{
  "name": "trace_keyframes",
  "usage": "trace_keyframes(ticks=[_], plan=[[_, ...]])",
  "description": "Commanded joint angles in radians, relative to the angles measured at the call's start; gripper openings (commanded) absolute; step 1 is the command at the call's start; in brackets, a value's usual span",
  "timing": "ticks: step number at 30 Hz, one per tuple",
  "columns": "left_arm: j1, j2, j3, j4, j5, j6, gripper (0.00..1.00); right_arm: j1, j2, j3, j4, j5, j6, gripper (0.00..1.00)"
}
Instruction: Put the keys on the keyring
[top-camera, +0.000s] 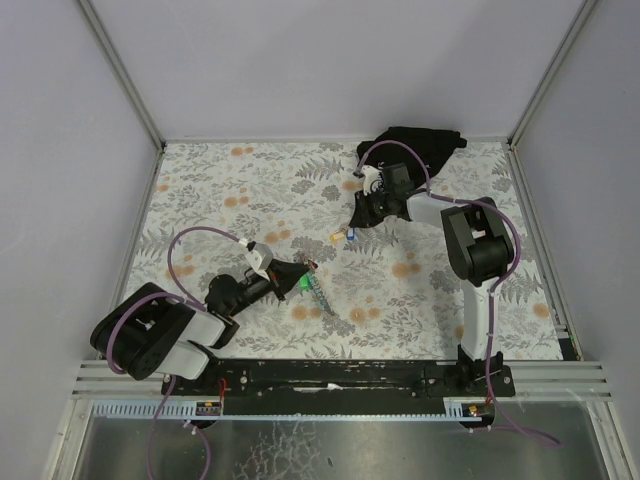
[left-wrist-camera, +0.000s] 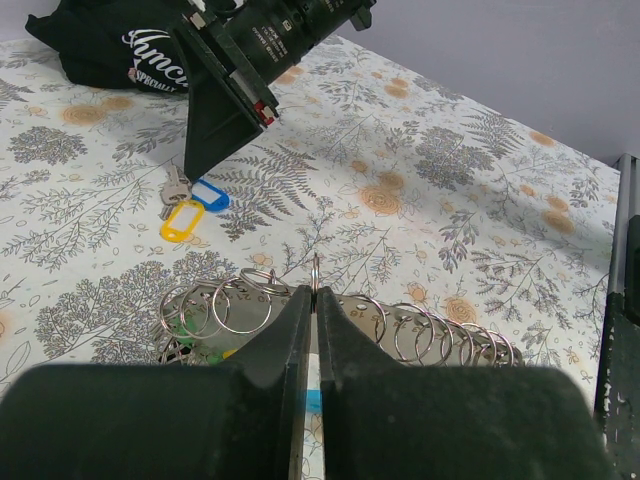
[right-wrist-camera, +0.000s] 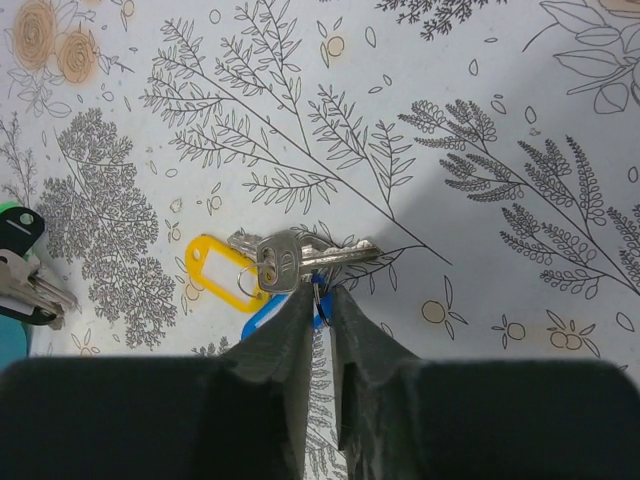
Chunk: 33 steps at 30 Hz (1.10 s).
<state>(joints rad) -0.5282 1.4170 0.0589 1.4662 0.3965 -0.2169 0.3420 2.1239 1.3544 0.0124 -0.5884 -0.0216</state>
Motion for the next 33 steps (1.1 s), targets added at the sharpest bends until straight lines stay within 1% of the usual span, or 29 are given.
trace_keyframes(ticks=[1,3,6,7,12,19,23,25,26,28,31,33], plan=[[0.008,0.0,0.007,0.105,0.01,0.002,0.0,-0.005,-0.055,-0.001,-0.012,-0.038,-0.031,0.15],[0.009,-0.003,0.009,0.106,0.018,0.0,0.0,-0.006,-0.094,-0.032,-0.023,-0.024,-0.04,0.08],[0.01,-0.007,0.011,0.106,0.04,-0.005,0.0,-0.006,-0.167,-0.088,-0.036,-0.01,-0.059,0.01],[0.009,-0.011,0.013,0.106,0.051,-0.005,0.0,-0.005,-0.205,-0.112,-0.037,-0.004,-0.064,0.0],[0.01,-0.031,0.013,0.102,0.091,-0.003,0.0,-0.005,-0.361,-0.247,-0.009,-0.019,-0.083,0.0],[0.008,-0.05,0.033,0.06,0.155,0.006,0.0,0.016,-0.549,-0.388,0.055,-0.098,-0.113,0.0],[0.01,-0.029,0.051,0.065,0.207,-0.005,0.0,0.032,-0.623,-0.483,0.163,-0.196,-0.114,0.0],[0.01,-0.023,0.05,0.077,0.215,-0.009,0.0,0.039,-0.646,-0.518,0.207,-0.217,-0.101,0.0],[0.01,-0.021,0.049,0.08,0.215,-0.011,0.0,0.044,-0.651,-0.524,0.208,-0.203,-0.094,0.0],[0.009,-0.027,0.045,0.08,0.206,-0.01,0.0,0.067,-0.653,-0.517,0.154,-0.131,-0.089,0.0],[0.01,-0.04,0.037,0.078,0.187,-0.004,0.0,0.139,-0.653,-0.494,0.041,0.028,-0.072,0.0],[0.01,-0.052,0.031,0.074,0.175,-0.001,0.0,0.183,-0.669,-0.493,-0.02,0.138,-0.028,0.0]])
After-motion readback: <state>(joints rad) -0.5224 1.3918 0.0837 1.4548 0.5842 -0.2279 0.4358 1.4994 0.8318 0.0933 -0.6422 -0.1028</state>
